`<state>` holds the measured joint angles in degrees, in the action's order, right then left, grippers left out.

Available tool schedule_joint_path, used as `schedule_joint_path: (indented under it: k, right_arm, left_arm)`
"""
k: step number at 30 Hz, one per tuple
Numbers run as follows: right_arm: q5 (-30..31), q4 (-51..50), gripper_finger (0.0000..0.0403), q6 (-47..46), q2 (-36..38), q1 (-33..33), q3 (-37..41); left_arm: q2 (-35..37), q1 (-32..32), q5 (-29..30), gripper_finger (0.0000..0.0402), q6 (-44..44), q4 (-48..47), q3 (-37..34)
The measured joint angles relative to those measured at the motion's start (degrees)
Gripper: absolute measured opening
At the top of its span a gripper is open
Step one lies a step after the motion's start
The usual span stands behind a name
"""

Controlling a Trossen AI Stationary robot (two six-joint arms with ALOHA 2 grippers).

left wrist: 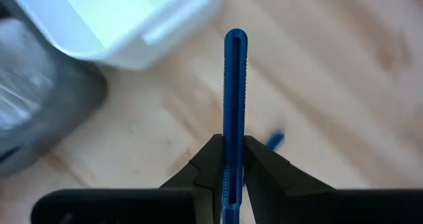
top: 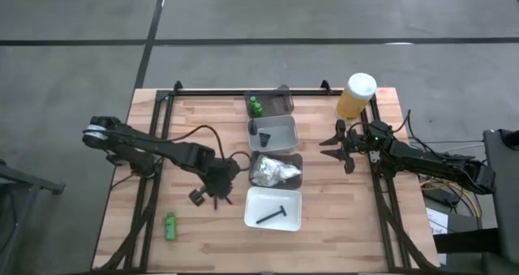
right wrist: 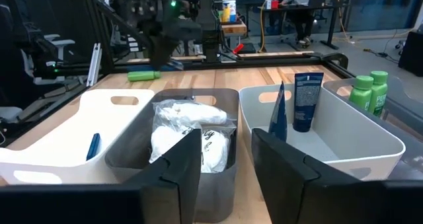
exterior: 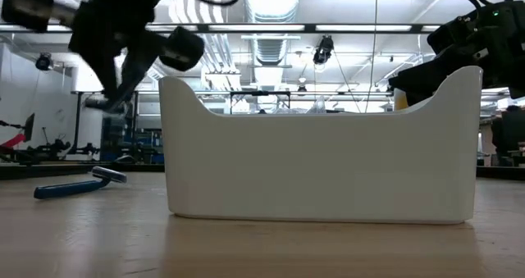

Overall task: Pick & Place Travel size toiletries
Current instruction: Put the left blue razor into the white bin

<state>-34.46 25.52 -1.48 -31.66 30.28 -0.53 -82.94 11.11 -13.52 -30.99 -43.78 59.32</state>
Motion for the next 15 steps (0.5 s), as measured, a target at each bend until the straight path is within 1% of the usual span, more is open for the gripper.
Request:
schedule_joint_path:
  k: [3,6,15]
  right_arm:
    - [0.0,0.0,0.0118,0.0,0.0,0.0,0.0]
    - [0.0,0.0,0.011,0.0,0.0,0.0,0.0]
    - [0.0,0.0,0.0083,0.0,0.0,0.0,0.0]
  left_arm:
    - [0.0,0.0,-0.7,0.0053,6.2,3.2,1.5]
    - [0.1,0.0,-0.8,0.0053,10.0,6.0,2.9]
    - [0.1,0.1,-2.0,0.0053,13.2,6.9,7.4]
